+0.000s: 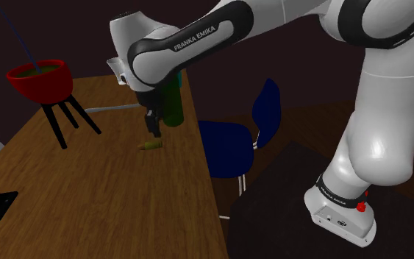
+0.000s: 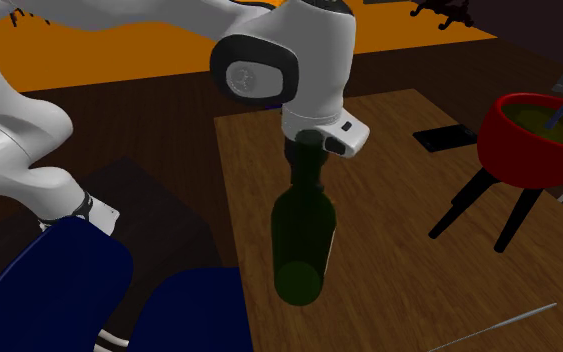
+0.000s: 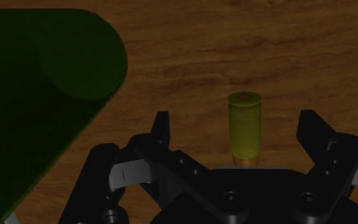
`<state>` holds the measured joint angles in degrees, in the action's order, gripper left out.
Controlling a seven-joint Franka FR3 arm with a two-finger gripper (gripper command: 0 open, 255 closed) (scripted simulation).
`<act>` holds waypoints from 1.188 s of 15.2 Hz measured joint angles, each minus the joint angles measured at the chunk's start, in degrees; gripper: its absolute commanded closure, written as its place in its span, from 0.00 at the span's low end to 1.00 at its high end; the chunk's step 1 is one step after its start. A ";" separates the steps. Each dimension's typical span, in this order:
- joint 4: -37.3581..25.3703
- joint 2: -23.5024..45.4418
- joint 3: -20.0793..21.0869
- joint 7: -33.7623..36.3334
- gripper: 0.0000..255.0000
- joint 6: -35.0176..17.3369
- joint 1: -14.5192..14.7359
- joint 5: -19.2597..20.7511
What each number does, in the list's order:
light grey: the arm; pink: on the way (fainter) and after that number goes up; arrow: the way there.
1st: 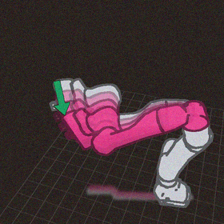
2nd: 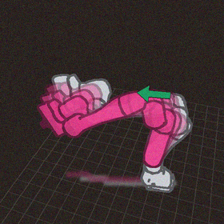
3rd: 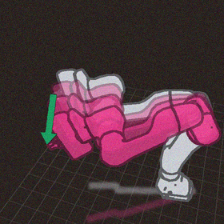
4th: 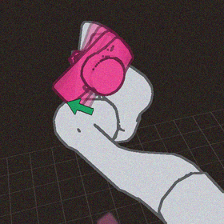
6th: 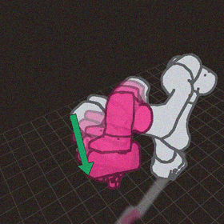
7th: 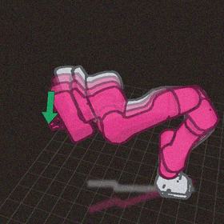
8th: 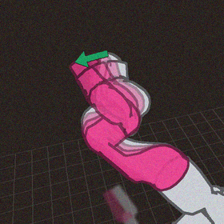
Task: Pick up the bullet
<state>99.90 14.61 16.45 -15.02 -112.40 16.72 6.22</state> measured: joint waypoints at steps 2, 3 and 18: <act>-3.81 3.71 0.59 -0.39 0.00 0.40 1.36 1.30; -5.63 5.61 0.92 -0.41 0.00 0.52 2.22 1.97; -4.91 9.85 0.78 -0.31 1.00 -4.14 3.10 3.55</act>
<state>94.99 24.46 17.23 -15.33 -116.55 19.82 9.77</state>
